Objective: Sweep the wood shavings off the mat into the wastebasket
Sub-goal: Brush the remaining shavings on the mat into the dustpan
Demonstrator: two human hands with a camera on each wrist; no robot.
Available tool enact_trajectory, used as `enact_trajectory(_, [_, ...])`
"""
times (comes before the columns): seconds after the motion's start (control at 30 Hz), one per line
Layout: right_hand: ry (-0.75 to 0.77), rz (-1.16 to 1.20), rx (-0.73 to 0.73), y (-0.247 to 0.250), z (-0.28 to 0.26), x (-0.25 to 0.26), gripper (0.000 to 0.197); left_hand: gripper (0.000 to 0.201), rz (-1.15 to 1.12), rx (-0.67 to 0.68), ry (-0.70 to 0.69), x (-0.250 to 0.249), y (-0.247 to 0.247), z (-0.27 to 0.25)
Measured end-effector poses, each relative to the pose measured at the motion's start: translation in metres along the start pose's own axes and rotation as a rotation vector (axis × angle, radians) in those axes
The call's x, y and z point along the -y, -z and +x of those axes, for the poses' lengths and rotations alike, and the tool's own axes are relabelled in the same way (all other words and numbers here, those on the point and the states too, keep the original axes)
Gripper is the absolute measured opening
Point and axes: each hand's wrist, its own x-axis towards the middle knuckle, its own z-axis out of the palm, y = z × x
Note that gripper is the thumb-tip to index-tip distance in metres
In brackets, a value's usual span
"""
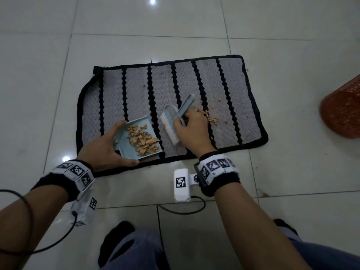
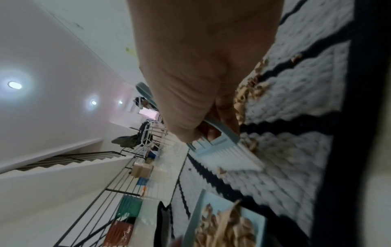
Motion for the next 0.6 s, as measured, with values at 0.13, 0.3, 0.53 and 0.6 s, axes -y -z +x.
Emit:
enact_trajectory(0.13, [-0.069, 0.001, -0.106, -0.007, -0.013, -0.014, 0.015, 0.123, 0.069, 0.016, -0.009, -0.004, 0.0, 0.001])
enact_trajectory(0.3, [-0.106, 0.048, -0.292, 0.017, -0.017, -0.023, 0.019, 0.125, 0.091, 0.035, -0.062, -0.016, -0.008, 0.01])
enact_trajectory(0.53, [-0.117, 0.029, -0.553, 0.076, 0.014, -0.046, 0.017, 0.125, 0.231, 0.031, -0.072, -0.045, -0.024, 0.024])
enact_trajectory(0.6, [-0.12, -0.053, -0.582, 0.089, 0.021, -0.061, 0.017, 0.123, 0.218, 0.018, -0.067, -0.051, -0.028, 0.024])
